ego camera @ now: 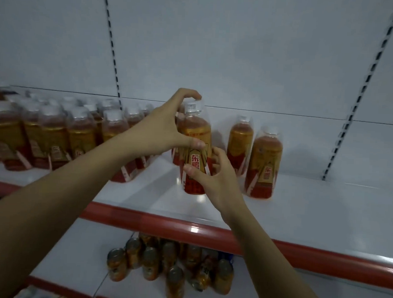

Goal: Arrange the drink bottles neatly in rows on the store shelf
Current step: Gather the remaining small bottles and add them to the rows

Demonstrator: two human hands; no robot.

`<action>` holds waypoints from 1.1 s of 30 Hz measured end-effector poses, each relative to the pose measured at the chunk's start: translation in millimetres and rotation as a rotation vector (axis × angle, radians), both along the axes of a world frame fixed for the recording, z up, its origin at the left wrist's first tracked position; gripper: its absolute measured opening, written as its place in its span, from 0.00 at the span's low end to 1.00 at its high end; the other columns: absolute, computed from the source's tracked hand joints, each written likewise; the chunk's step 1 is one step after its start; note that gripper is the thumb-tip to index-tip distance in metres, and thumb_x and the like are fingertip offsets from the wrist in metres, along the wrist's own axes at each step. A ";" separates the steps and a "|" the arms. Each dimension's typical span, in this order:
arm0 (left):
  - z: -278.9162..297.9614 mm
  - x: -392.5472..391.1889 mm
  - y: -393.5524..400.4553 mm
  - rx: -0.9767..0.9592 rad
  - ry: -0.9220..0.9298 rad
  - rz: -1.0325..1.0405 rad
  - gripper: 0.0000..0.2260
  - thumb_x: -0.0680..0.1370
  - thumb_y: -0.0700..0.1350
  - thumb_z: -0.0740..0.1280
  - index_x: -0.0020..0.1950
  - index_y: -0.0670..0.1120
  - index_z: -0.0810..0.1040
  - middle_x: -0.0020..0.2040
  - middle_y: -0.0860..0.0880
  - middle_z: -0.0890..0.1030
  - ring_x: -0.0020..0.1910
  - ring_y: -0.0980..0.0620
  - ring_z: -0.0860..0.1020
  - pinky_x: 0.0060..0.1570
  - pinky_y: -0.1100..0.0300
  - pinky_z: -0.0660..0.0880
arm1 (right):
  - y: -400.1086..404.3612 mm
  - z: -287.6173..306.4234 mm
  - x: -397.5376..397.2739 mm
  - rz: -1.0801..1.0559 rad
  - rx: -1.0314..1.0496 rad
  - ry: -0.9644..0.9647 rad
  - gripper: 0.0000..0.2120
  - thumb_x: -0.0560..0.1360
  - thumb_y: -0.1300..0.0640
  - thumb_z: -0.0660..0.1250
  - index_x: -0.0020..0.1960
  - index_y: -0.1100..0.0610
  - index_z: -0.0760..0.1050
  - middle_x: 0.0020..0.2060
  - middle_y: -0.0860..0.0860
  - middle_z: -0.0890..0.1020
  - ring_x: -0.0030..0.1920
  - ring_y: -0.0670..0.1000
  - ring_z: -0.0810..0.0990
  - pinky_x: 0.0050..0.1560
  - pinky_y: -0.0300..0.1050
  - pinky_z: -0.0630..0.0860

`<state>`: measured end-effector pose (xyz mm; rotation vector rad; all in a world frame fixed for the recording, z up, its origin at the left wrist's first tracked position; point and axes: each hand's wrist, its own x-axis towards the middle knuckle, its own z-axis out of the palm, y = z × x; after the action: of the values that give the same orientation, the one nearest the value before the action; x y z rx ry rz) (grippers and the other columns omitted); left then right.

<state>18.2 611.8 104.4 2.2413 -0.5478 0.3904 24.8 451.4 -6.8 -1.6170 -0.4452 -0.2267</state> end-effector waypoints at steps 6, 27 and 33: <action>-22.6 49.9 49.9 0.055 -0.084 0.077 0.39 0.67 0.48 0.80 0.72 0.59 0.63 0.65 0.51 0.70 0.59 0.50 0.74 0.48 0.62 0.76 | 63.5 -9.2 43.4 -0.075 -0.046 0.084 0.24 0.74 0.52 0.76 0.67 0.44 0.71 0.58 0.41 0.80 0.57 0.41 0.80 0.42 0.31 0.76; -57.2 77.3 22.7 0.035 -0.586 0.152 0.24 0.76 0.47 0.71 0.71 0.47 0.71 0.71 0.46 0.71 0.74 0.45 0.63 0.73 0.51 0.60 | 7.3 20.0 38.4 -0.420 -0.235 -0.269 0.06 0.80 0.58 0.67 0.56 0.50 0.75 0.45 0.44 0.81 0.46 0.43 0.81 0.46 0.38 0.79; -68.8 61.1 -66.3 -0.245 -0.201 -0.138 0.19 0.77 0.47 0.71 0.65 0.59 0.71 0.61 0.57 0.76 0.61 0.60 0.74 0.62 0.57 0.74 | -65.9 37.8 31.1 -0.460 -0.149 -0.381 0.08 0.80 0.63 0.66 0.48 0.50 0.77 0.41 0.48 0.82 0.42 0.50 0.83 0.44 0.45 0.80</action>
<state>79.3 545.5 35.7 1.9296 -0.7147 0.5831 56.0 385.5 31.0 -1.8136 -0.3781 -0.8759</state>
